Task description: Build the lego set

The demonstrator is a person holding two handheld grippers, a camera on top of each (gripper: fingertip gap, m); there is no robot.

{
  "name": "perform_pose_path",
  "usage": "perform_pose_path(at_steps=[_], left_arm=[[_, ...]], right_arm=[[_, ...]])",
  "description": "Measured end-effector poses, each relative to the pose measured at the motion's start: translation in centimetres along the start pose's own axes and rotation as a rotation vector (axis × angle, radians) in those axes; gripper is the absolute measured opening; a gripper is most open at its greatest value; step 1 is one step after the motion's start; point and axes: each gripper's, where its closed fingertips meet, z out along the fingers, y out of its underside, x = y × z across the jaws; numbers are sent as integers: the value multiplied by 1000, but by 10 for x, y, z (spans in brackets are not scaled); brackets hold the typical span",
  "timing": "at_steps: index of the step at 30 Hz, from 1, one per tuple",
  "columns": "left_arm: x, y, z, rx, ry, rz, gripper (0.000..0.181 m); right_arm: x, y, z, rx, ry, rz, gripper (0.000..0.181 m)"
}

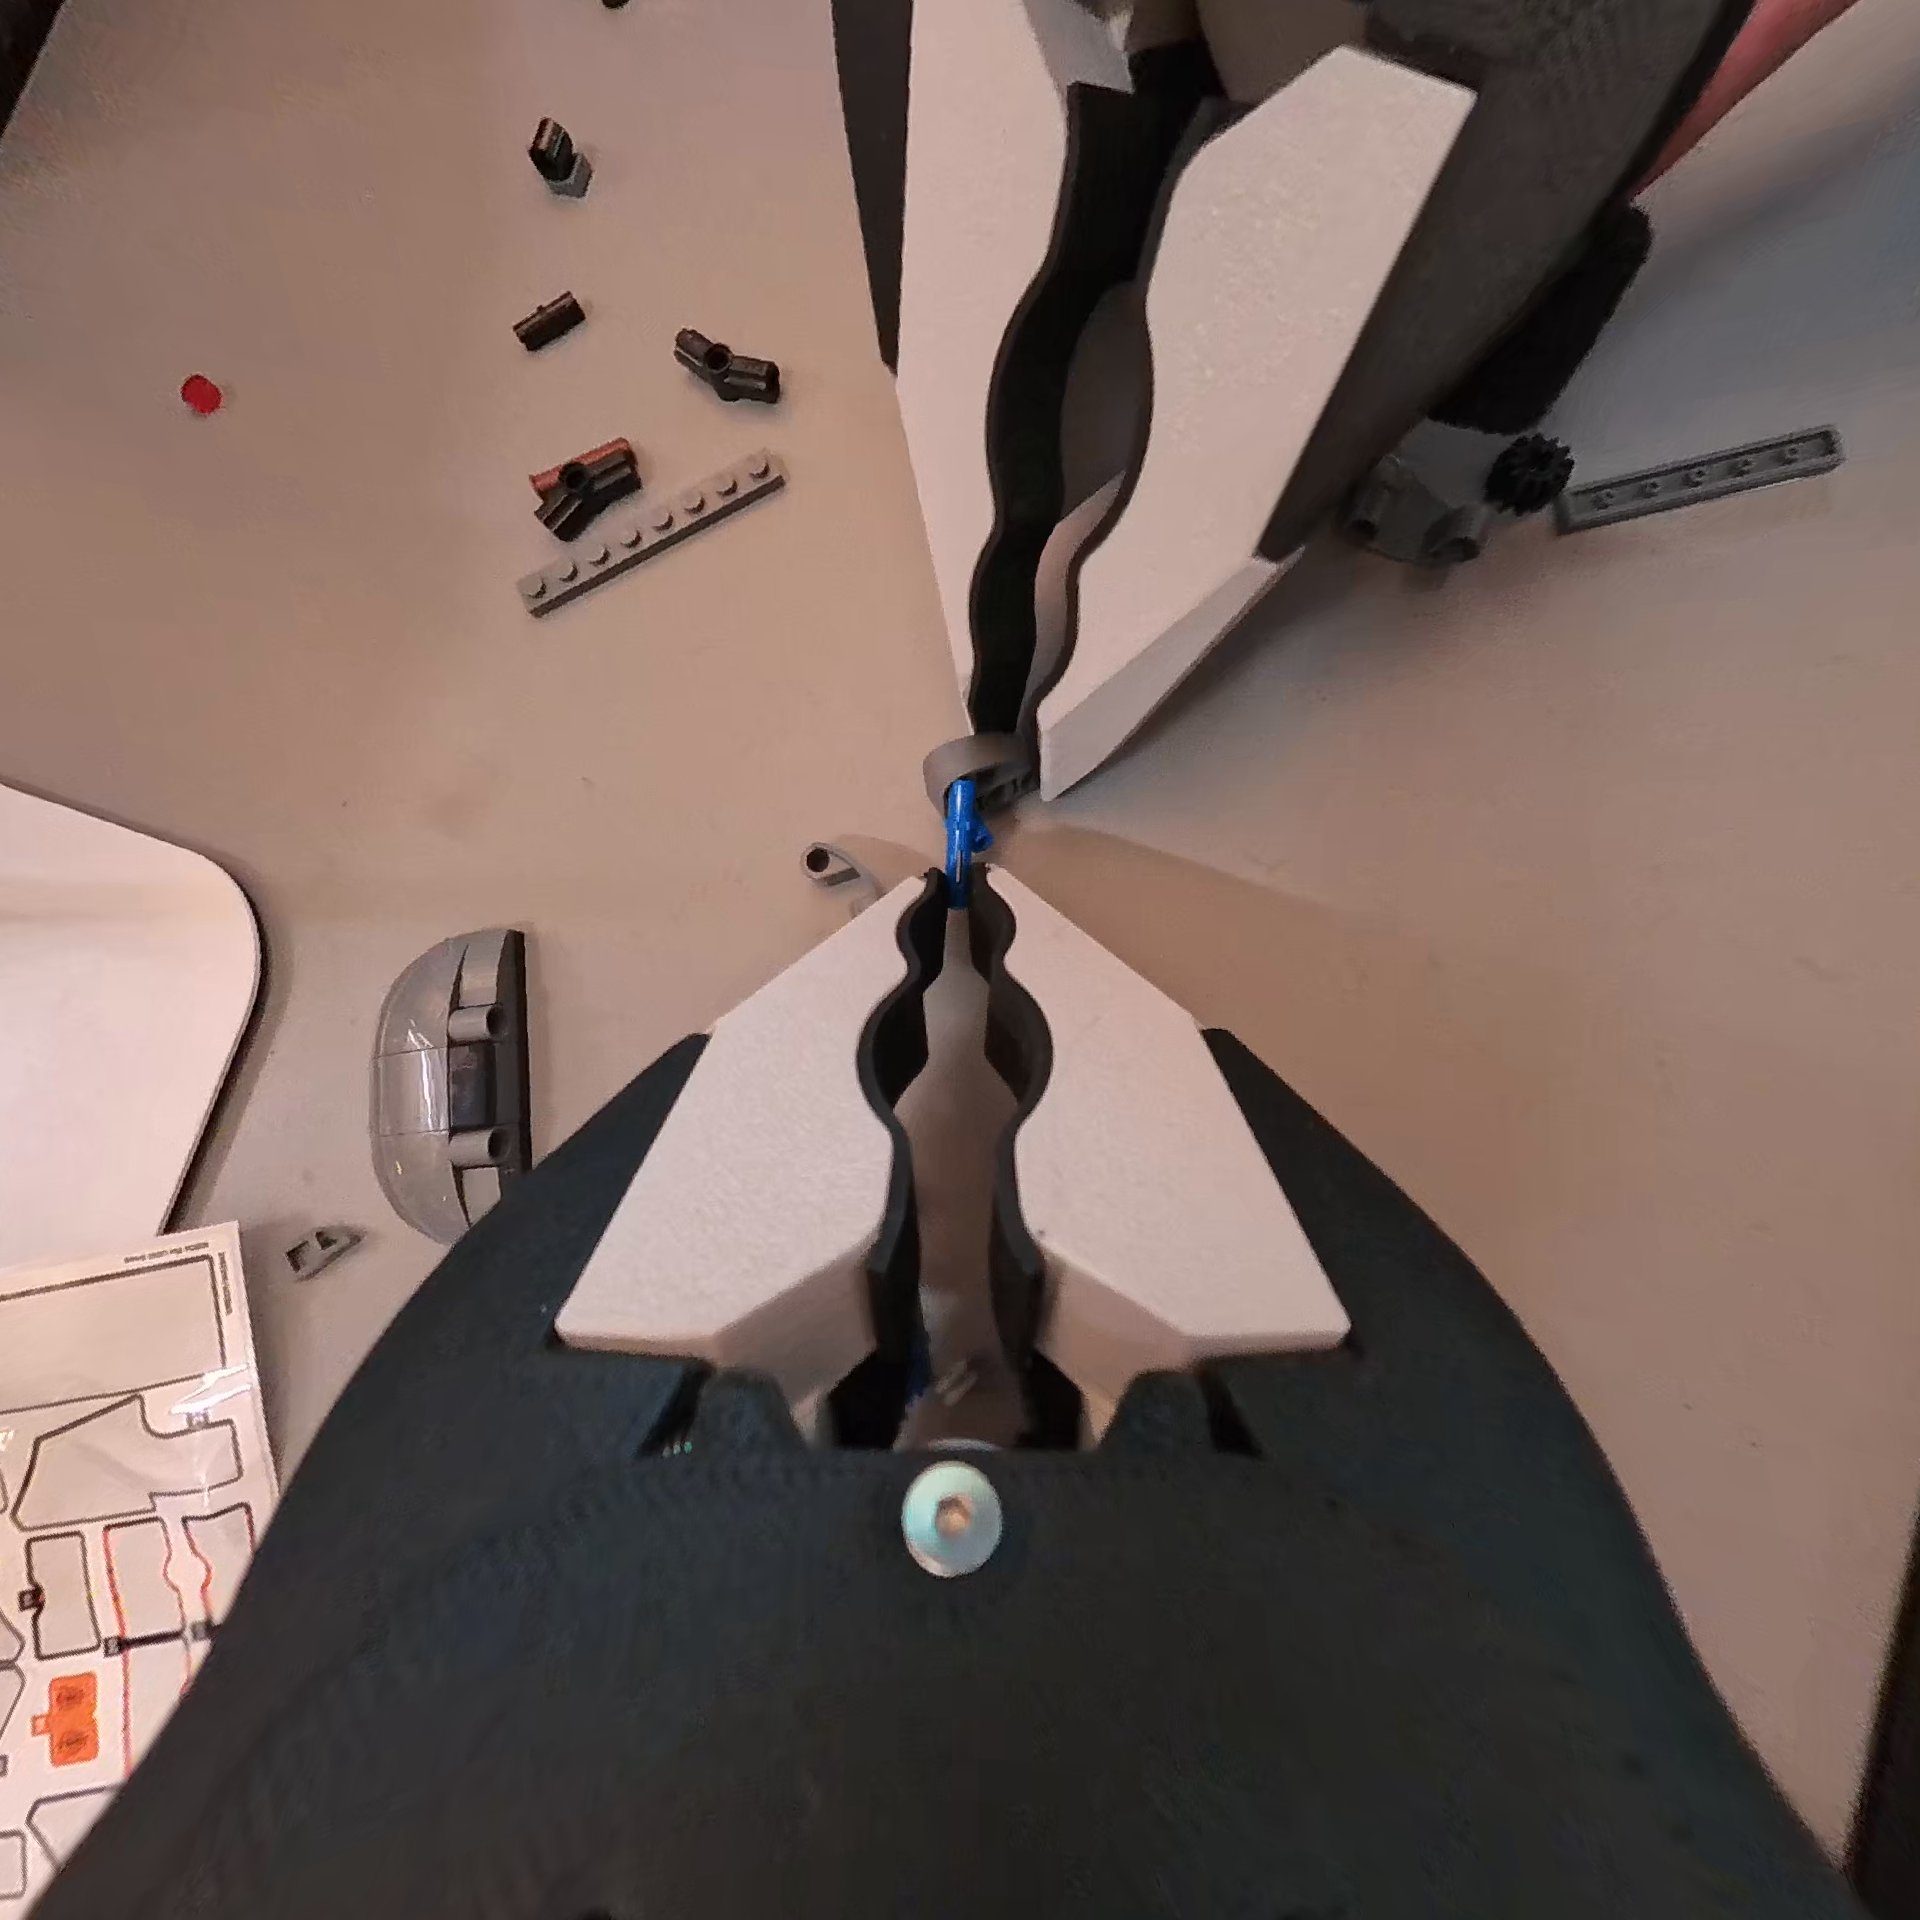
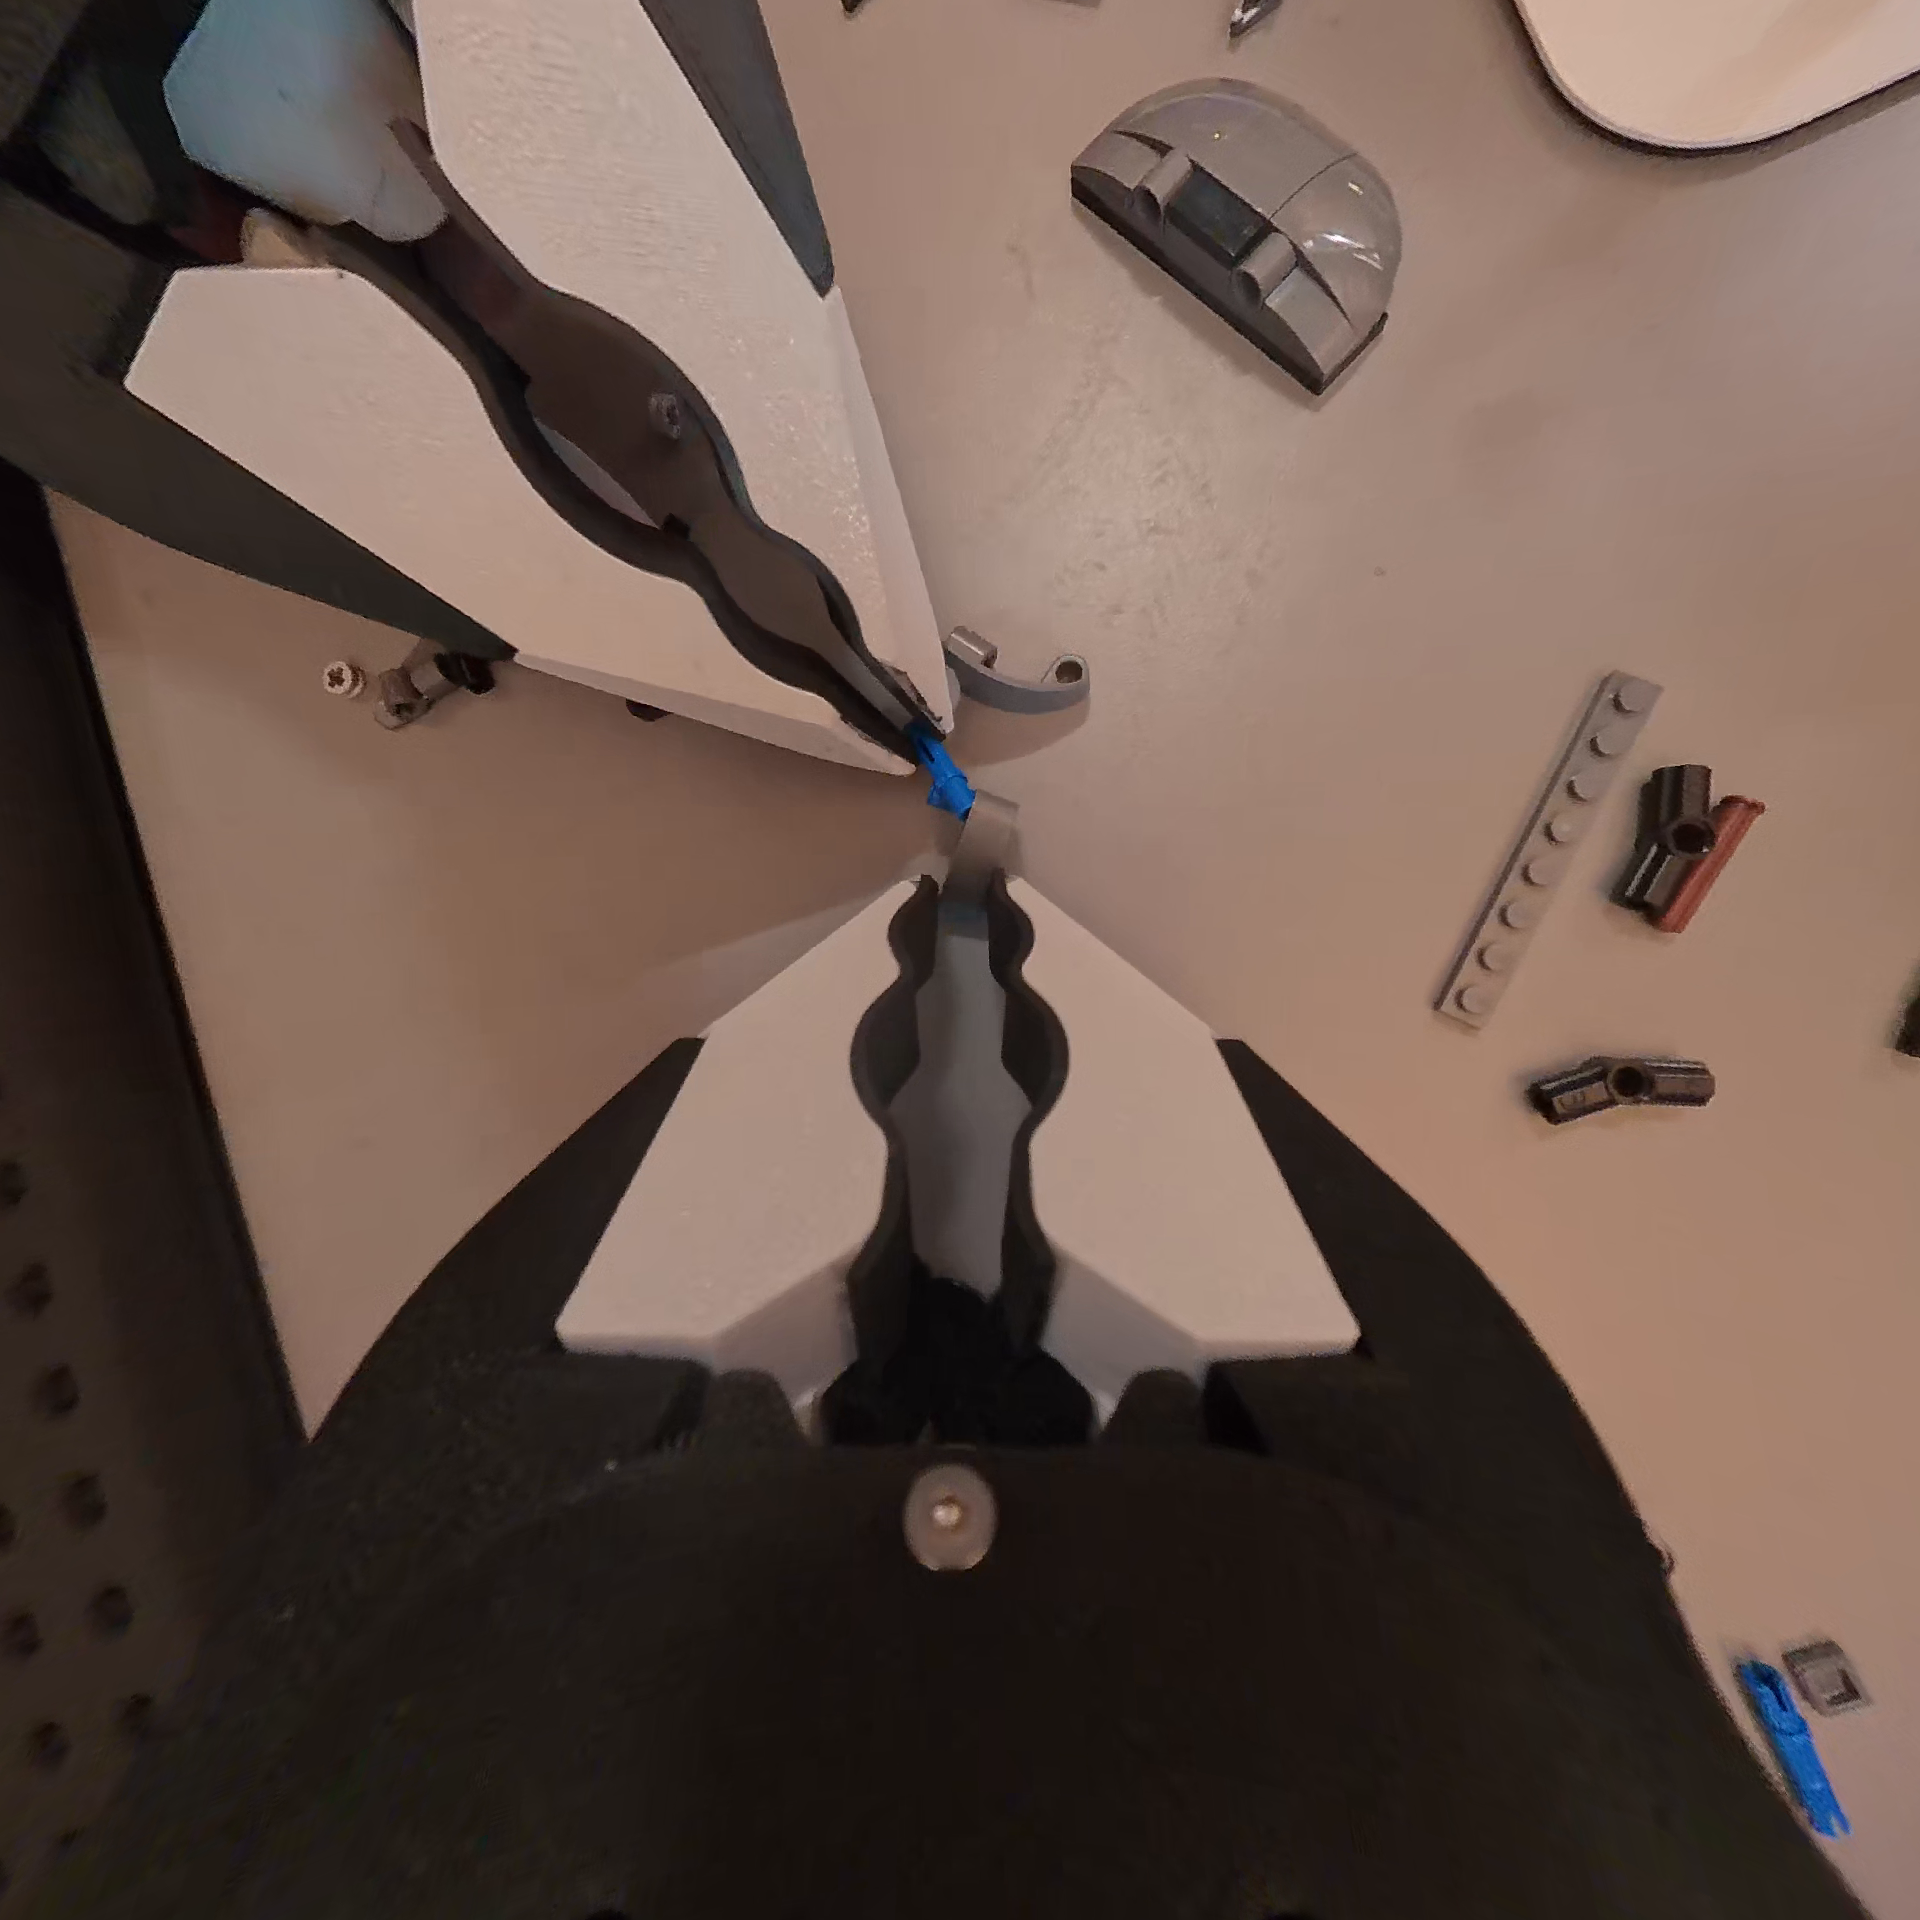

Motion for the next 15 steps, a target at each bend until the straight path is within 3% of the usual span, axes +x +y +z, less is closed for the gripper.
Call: perform_pose_path(at_steps=[15], left_arm=[[-3, 3, 6, -2, -15, -75, 2]], right_arm=[[0, -1, 0, 13, -14, 71, 7]])
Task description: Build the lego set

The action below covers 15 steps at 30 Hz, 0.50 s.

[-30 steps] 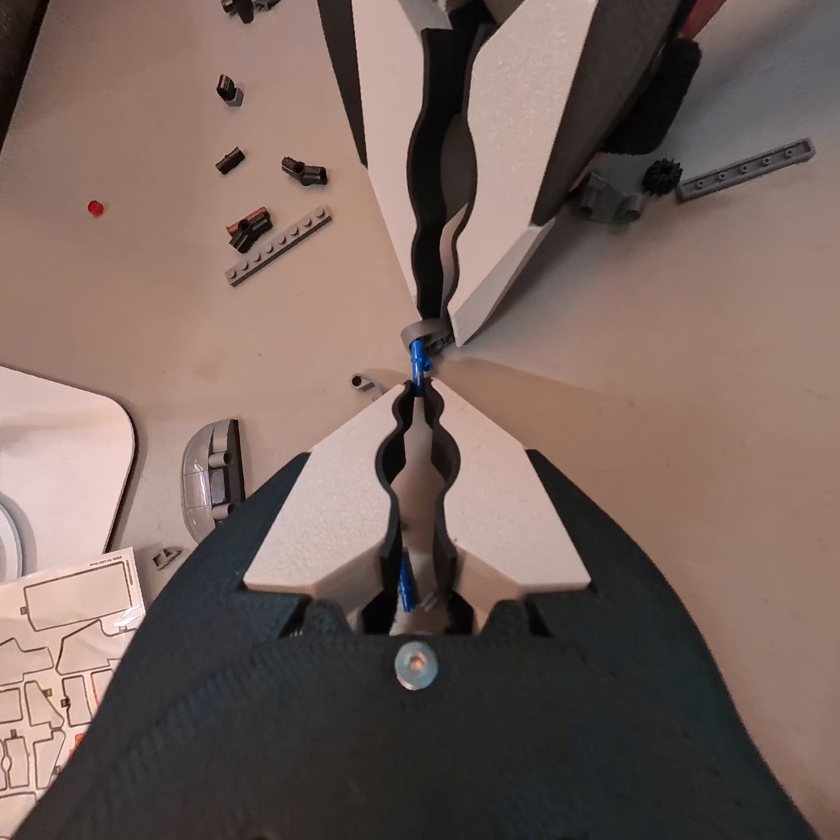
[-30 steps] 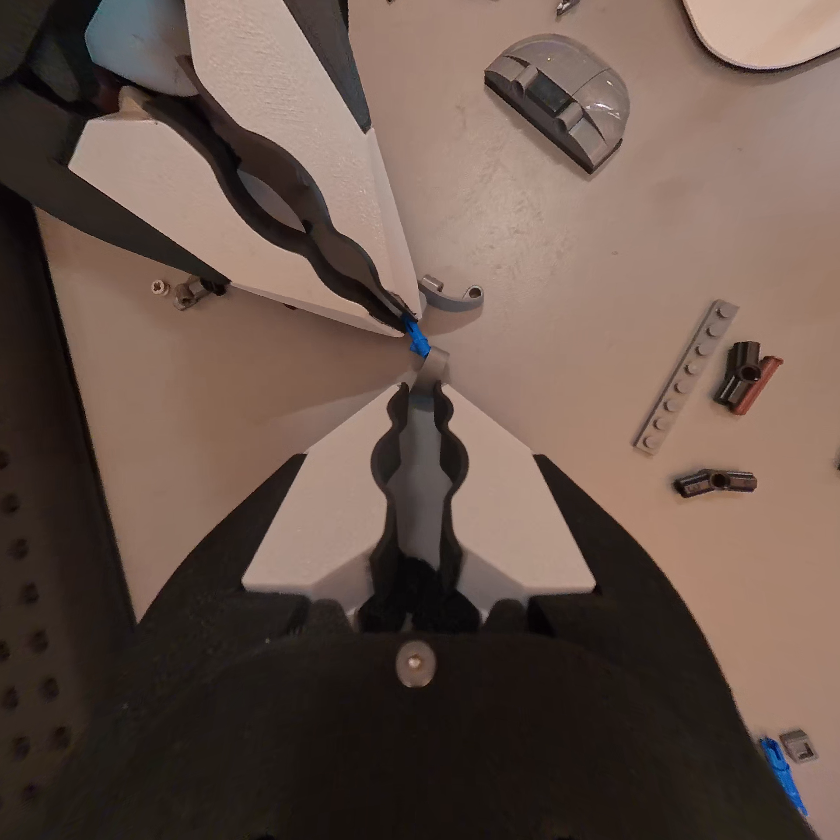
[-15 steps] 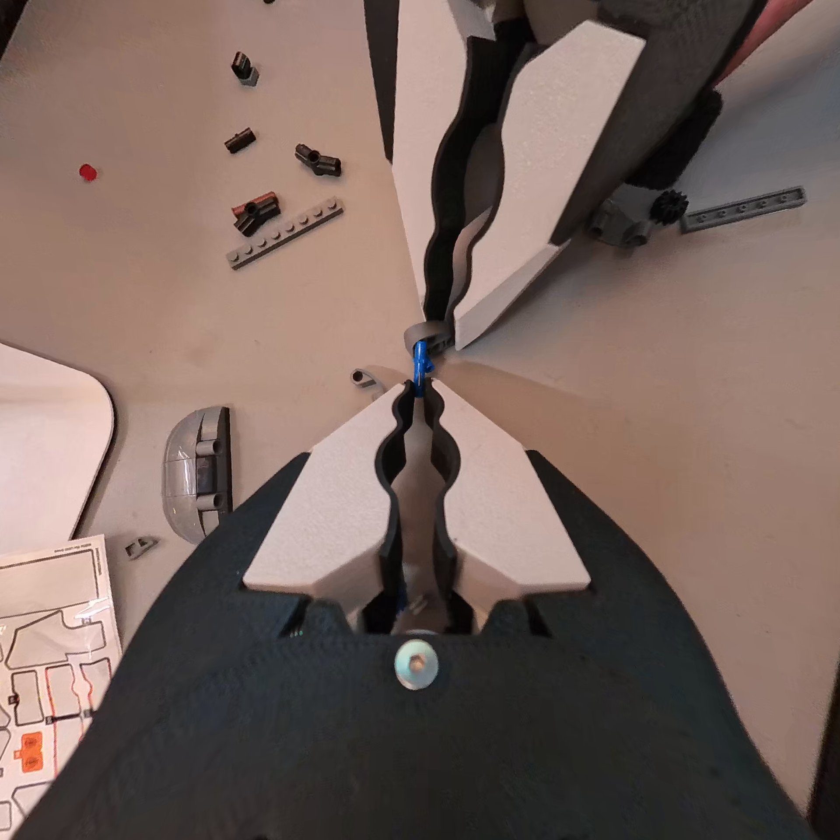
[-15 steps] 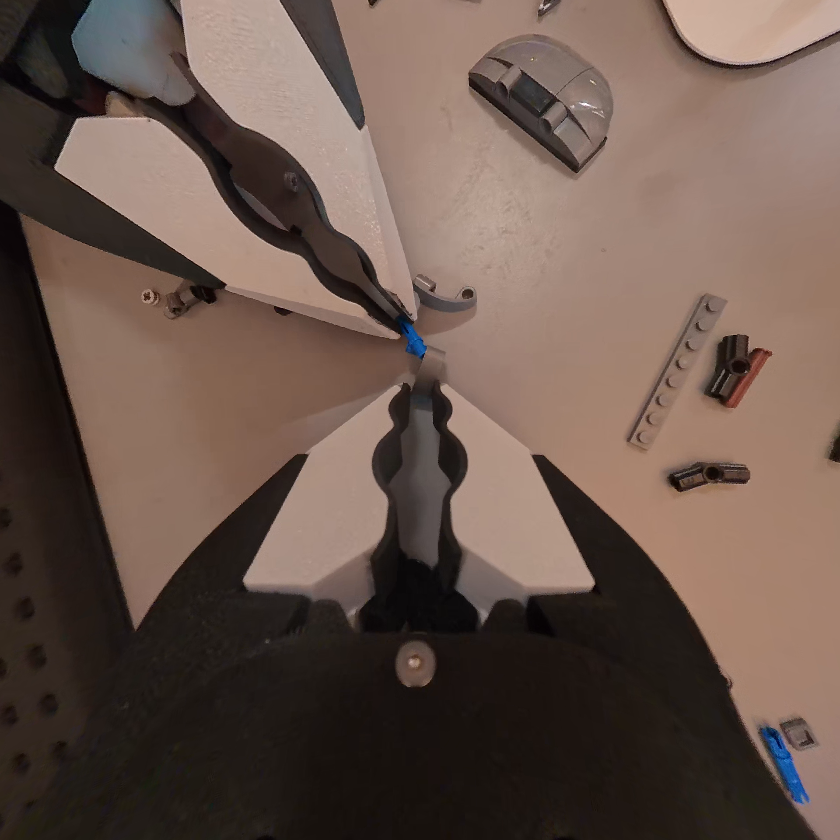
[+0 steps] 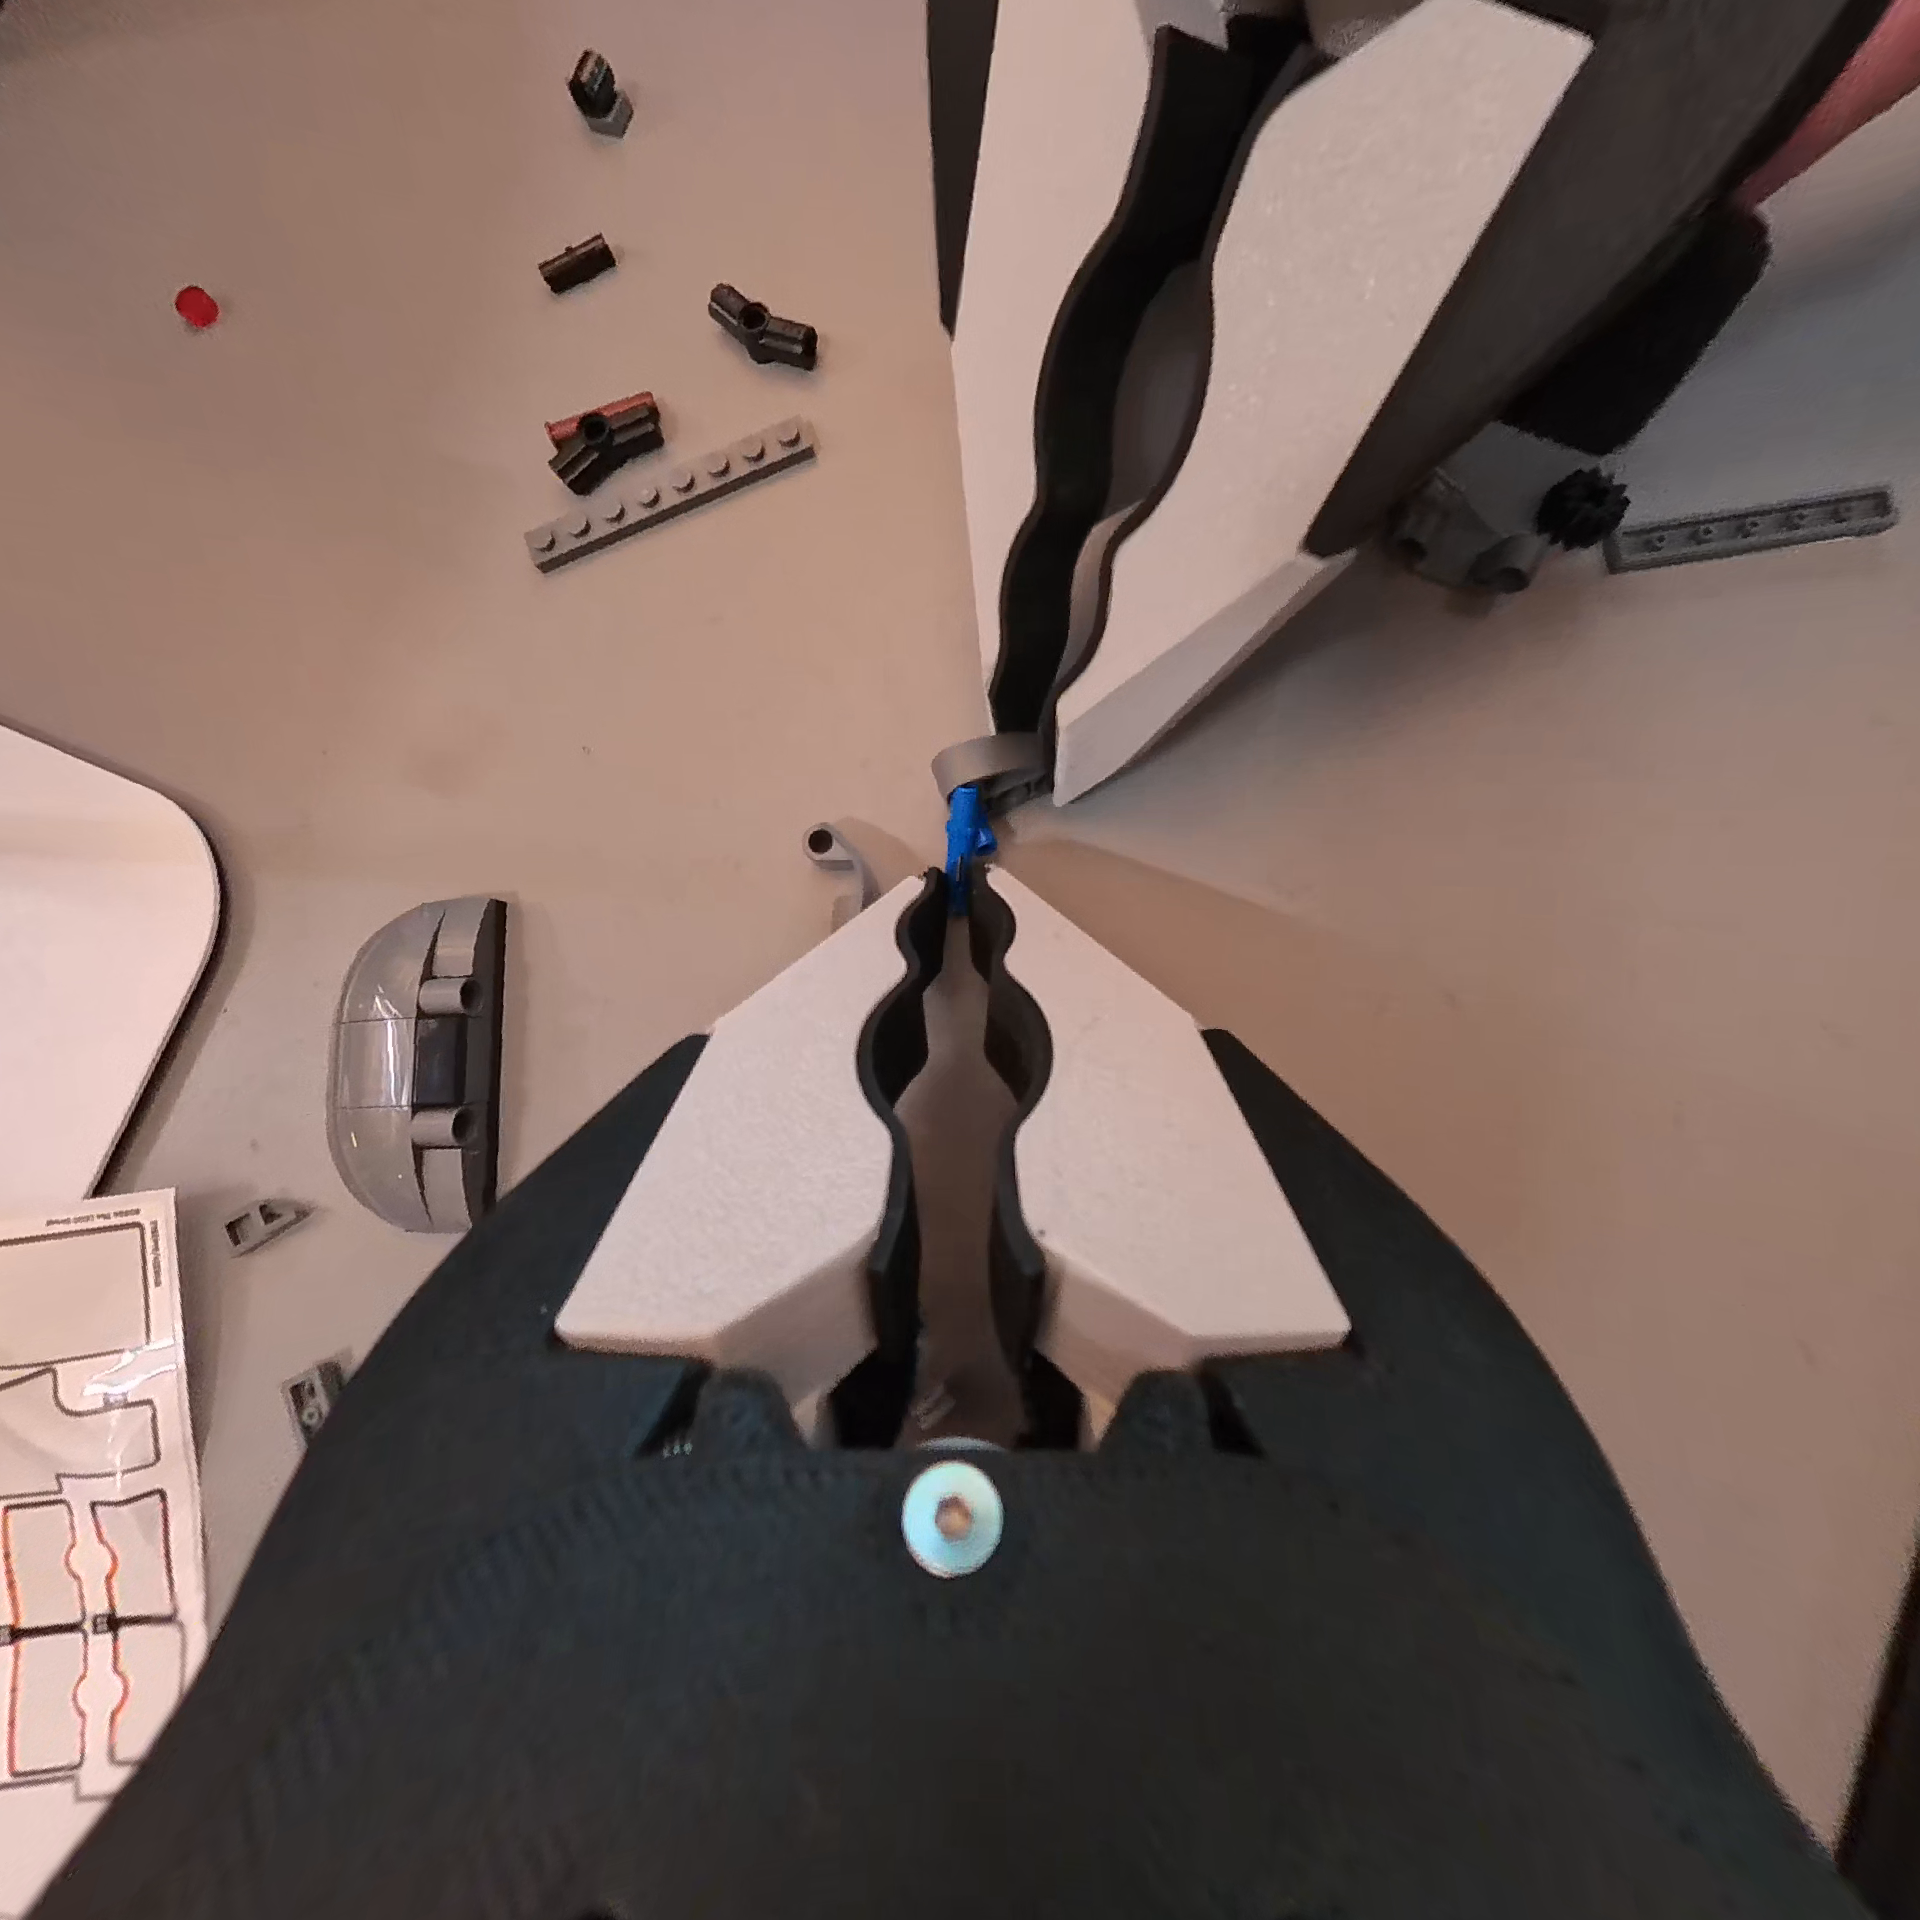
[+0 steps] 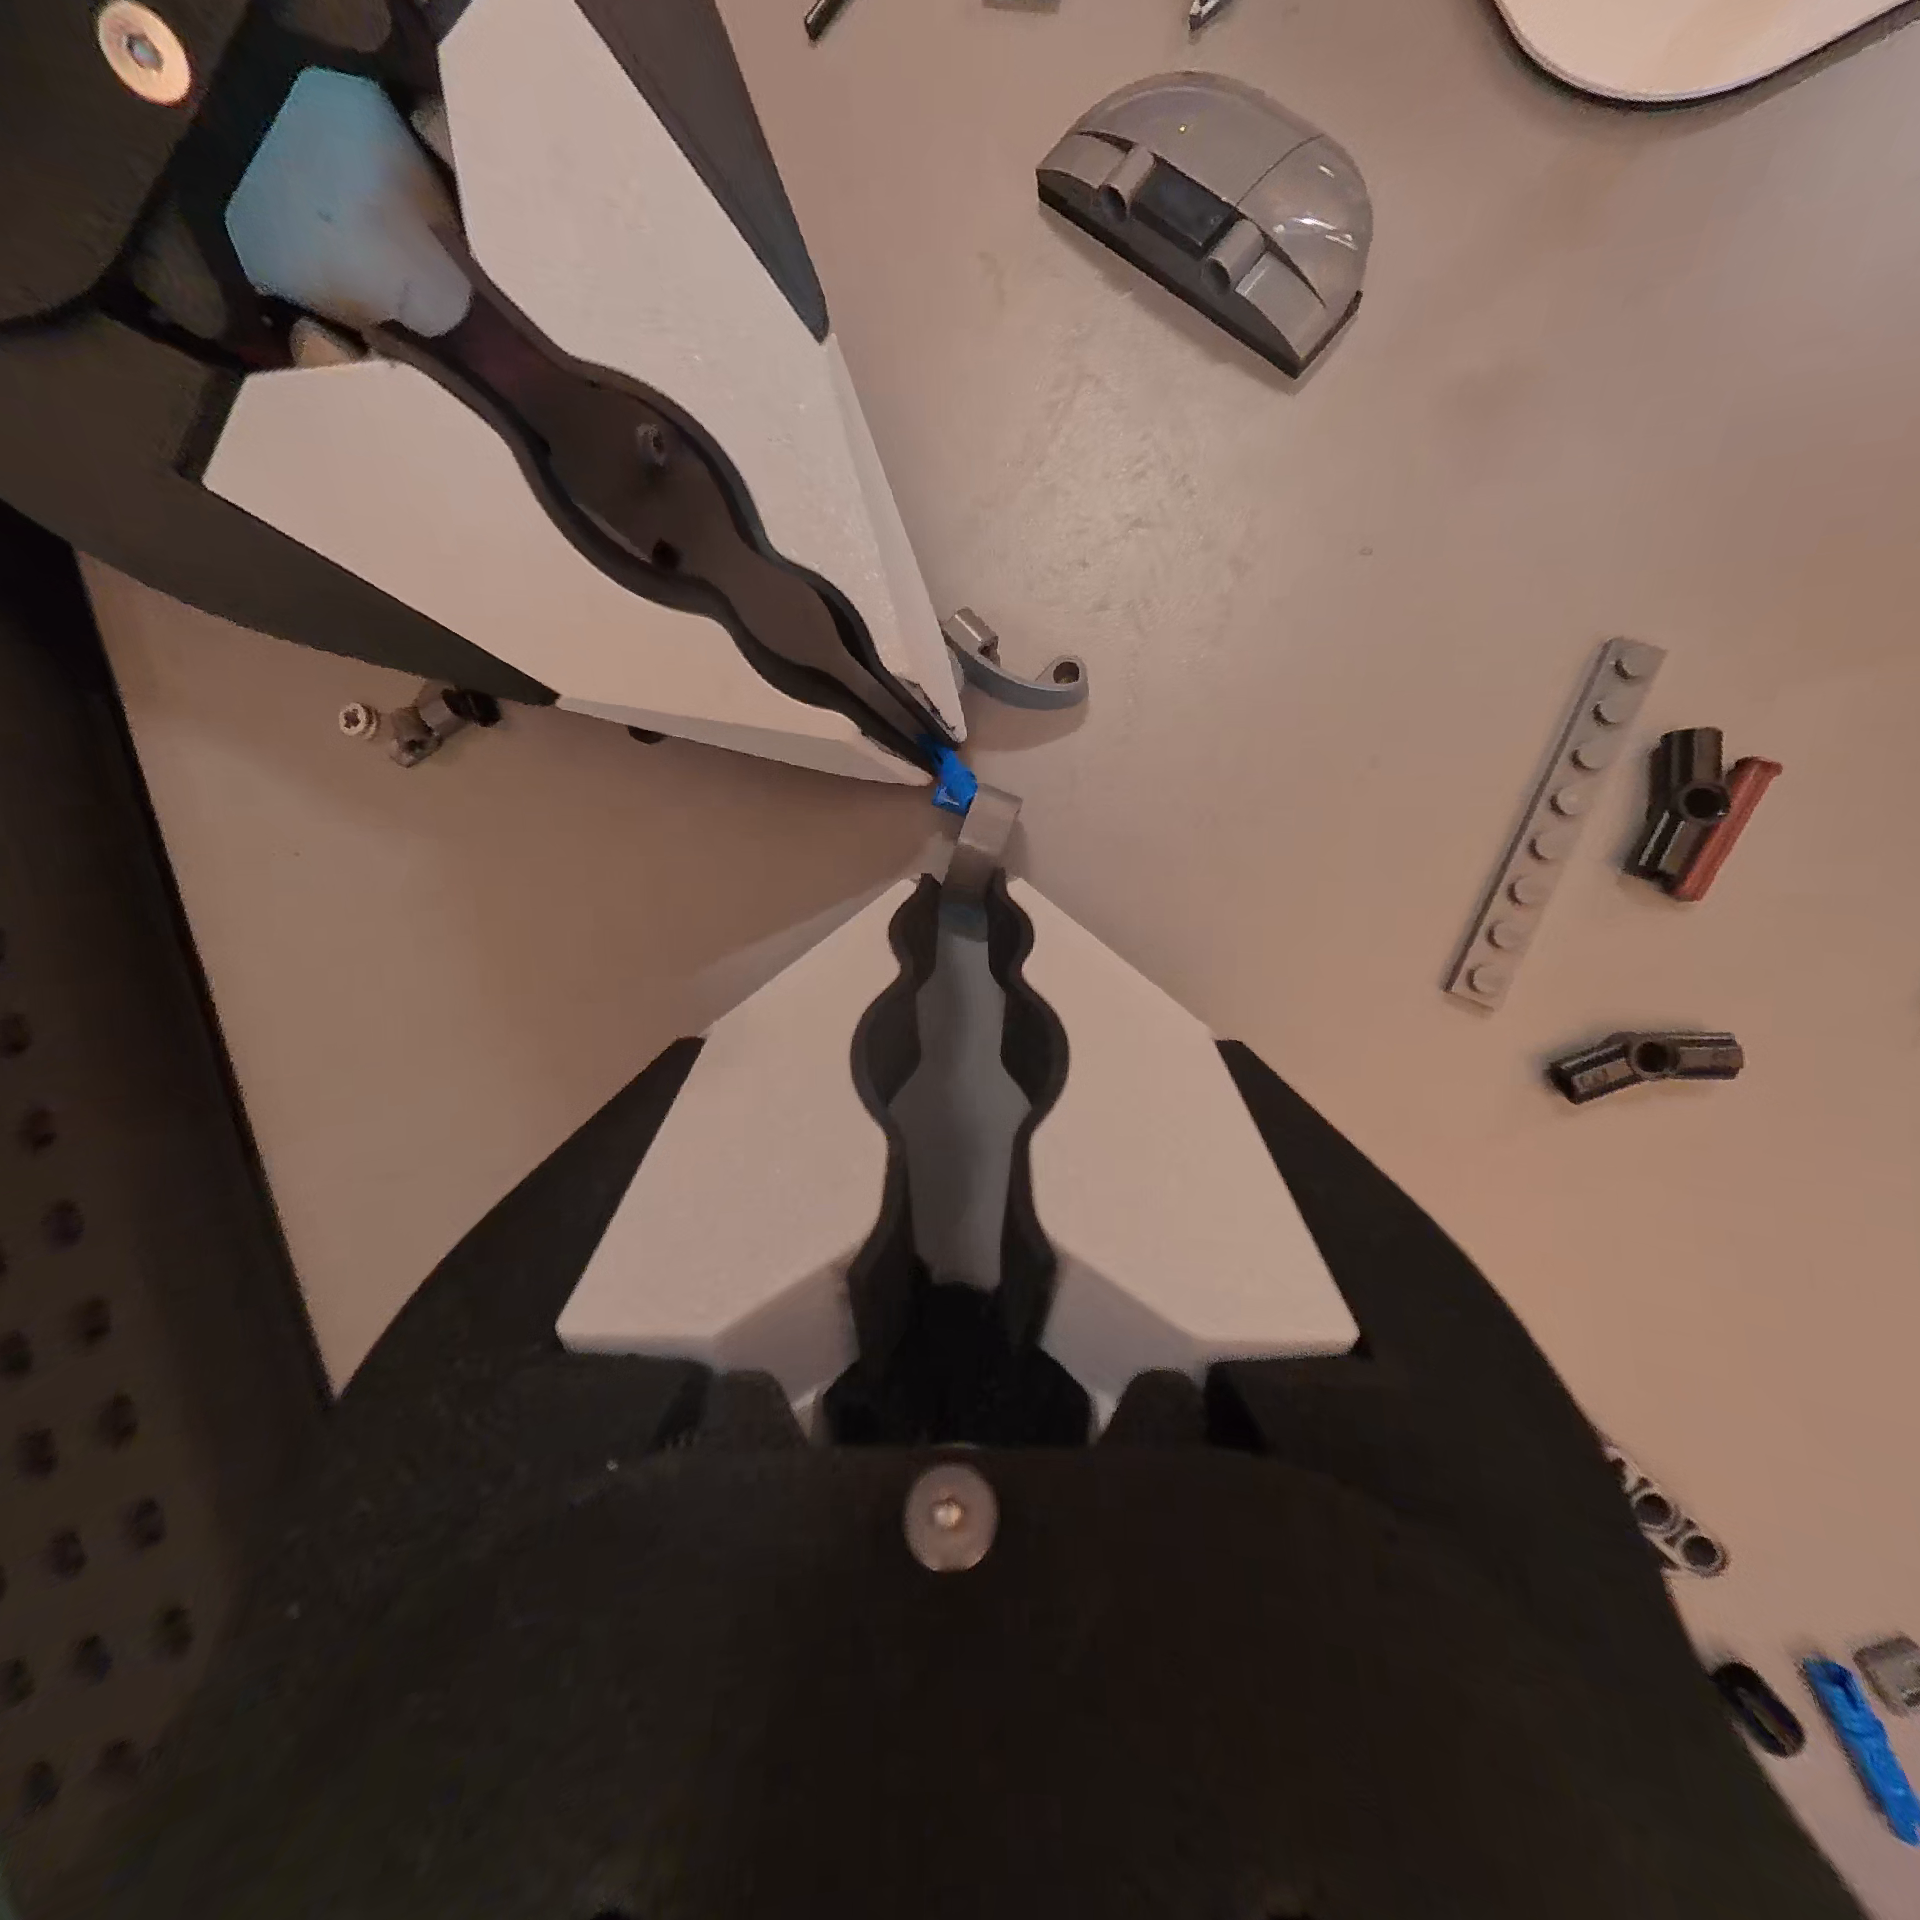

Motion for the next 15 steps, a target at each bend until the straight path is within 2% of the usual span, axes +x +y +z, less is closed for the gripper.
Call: perform_pose_path(at_steps=[15], left_arm=[[1, -1, -2, -1, 12, -8, 2]], right_arm=[[4, 0, 1, -6, 48, -24, 6]])
